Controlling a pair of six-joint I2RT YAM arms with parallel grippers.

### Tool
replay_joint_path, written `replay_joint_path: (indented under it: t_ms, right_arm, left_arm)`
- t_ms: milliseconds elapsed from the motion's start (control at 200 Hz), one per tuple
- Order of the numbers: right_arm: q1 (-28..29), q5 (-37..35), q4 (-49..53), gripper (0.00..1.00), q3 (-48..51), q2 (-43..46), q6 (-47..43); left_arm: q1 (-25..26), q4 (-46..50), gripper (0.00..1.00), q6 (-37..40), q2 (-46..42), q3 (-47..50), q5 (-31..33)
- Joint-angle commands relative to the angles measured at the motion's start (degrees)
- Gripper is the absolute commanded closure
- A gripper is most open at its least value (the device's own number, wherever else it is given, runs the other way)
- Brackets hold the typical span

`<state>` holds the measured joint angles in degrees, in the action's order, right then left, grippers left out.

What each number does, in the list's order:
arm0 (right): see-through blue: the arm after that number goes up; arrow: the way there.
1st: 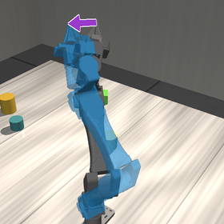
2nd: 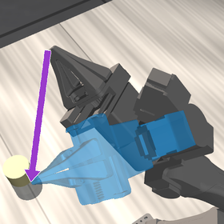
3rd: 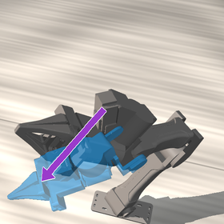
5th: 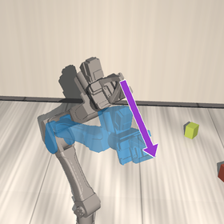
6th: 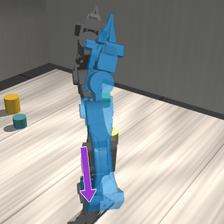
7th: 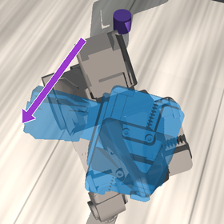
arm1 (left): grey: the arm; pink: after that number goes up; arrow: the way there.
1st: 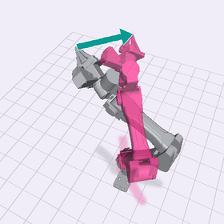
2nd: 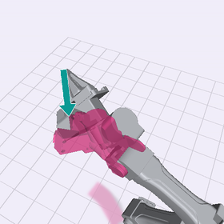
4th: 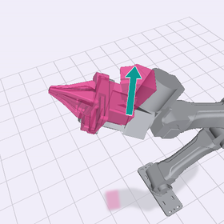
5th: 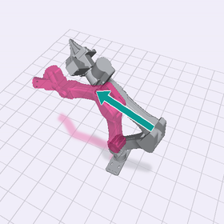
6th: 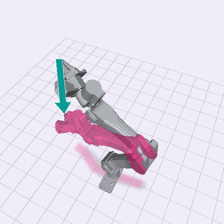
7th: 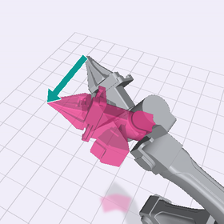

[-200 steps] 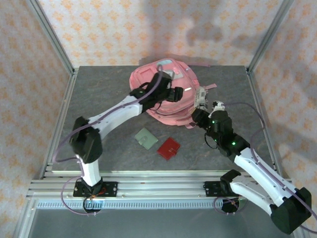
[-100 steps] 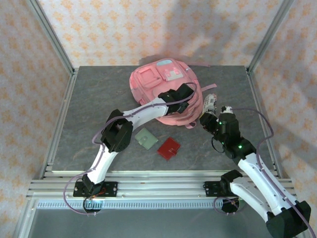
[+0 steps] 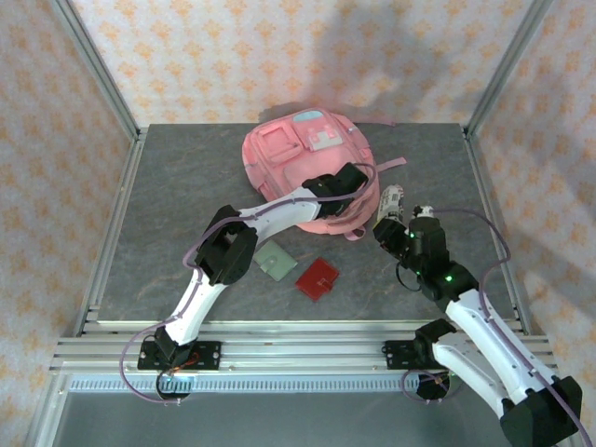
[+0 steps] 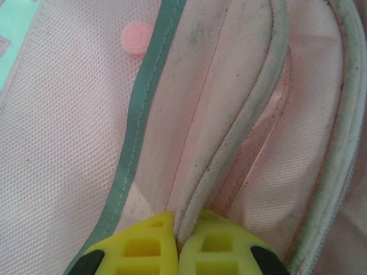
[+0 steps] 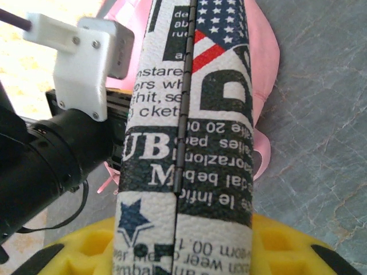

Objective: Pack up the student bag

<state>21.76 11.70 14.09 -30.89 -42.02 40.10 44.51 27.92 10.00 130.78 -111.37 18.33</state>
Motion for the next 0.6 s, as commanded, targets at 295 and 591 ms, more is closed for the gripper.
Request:
replay_joint_path:
  t_ms: [295,591]
  right_arm:
    - [-0.31,12.62,-19.54,0.71,2.82,-8.64,2.32]
    - [-0.4,20.35,-34.25,0.71,-7.32,-30.58,2.27]
  left_arm:
    - [-2.97,4.84,1.0,-0.33,-9.41,-15.82,5.87]
    - [-4.61,4.59,1.0,-4.73,-11.65,-17.46,7.48]
